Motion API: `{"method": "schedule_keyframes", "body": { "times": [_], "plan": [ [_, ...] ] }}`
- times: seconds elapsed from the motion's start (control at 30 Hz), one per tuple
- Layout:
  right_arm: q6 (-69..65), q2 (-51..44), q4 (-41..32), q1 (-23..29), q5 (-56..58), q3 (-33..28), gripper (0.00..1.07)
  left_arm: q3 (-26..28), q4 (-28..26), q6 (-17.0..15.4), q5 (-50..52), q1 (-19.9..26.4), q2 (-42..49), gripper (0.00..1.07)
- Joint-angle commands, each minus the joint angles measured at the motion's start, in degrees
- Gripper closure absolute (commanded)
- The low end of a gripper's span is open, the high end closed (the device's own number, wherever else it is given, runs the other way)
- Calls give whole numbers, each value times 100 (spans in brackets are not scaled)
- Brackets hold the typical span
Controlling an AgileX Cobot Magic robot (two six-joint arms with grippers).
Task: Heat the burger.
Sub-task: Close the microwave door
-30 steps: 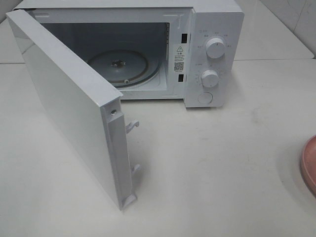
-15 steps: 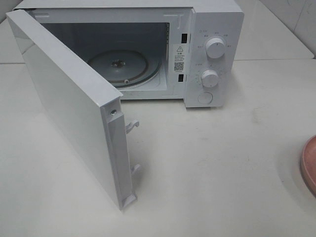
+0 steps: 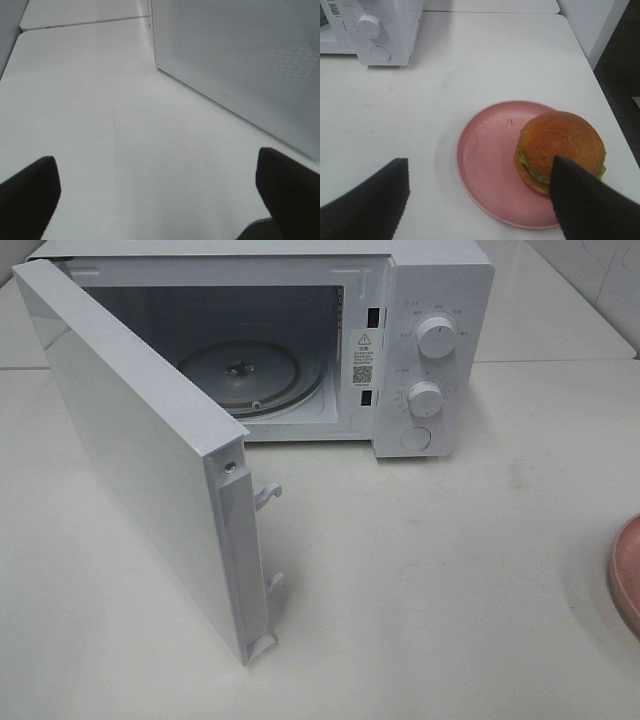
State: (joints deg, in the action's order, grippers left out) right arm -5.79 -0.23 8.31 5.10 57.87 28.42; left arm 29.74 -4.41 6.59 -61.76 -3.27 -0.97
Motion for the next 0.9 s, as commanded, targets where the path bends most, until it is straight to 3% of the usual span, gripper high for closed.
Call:
{"method": "schedule_keyframes", "body": {
  "times": [0.03, 0.1, 0.23, 0.27, 0.3, 0.37, 0.43, 0.47, 0.53, 0.57, 0.6, 0.63, 0.67, 0.73, 0.9],
  "plan": [
    [-23, -166, -17, -40, -74, -6, 31, 120, -92, -29, 218, 6, -269, 14],
    [-23, -166, -17, -40, -74, -6, 31, 166, -103, -29, 304, 6, -378, 17],
    [-23, -166, -17, -40, -74, -6, 31, 223, -138, -29, 997, 6, -905, 36],
    [-23, -166, -17, -40, -74, -6, 31, 223, -138, -29, 997, 6, -905, 36],
    [-23, -166, -17, -40, -74, -6, 31, 223, -138, -29, 1226, 6, -1169, 45],
    [-23, -166, -17, -40, -74, -6, 31, 223, -138, -29, 1306, 6, -1318, 49],
    [-23, -166, -17, -40, -74, -6, 31, 178, -143, -29, 1656, 6, -1765, 64],
    [-23, -166, -17, -40, -74, -6, 31, 178, -143, -29, 1656, 6, -1765, 64],
    [-23, -166, -17, -40, -74, -6, 31, 69, -189, -29, 2166, 6, -2235, 81],
    [-23, -166, -17, -40, -74, -6, 31, 69, -189, -29, 2166, 6, -2235, 81],
    [-23, -166, -17, -40, -74, -6, 31, -11, -201, -29, 2487, 0, -2492, 93],
    [-23, -166, -17, -40, -74, -6, 31, -11, -201, -29, 2487, 0, -2492, 93],
    [-23, -166, -17, -40, -74, -6, 31, -92, -241, -23, 2836, 0, -2744, 106],
    [-23, -166, -17, -40, -74, -6, 31, -143, -235, 0, 3088, 0, -2859, 107],
    [-23, -166, -17, -40, -74, -6, 31, -619, -241, 275, 4945, 0, -3541, 107]
  ]
}}
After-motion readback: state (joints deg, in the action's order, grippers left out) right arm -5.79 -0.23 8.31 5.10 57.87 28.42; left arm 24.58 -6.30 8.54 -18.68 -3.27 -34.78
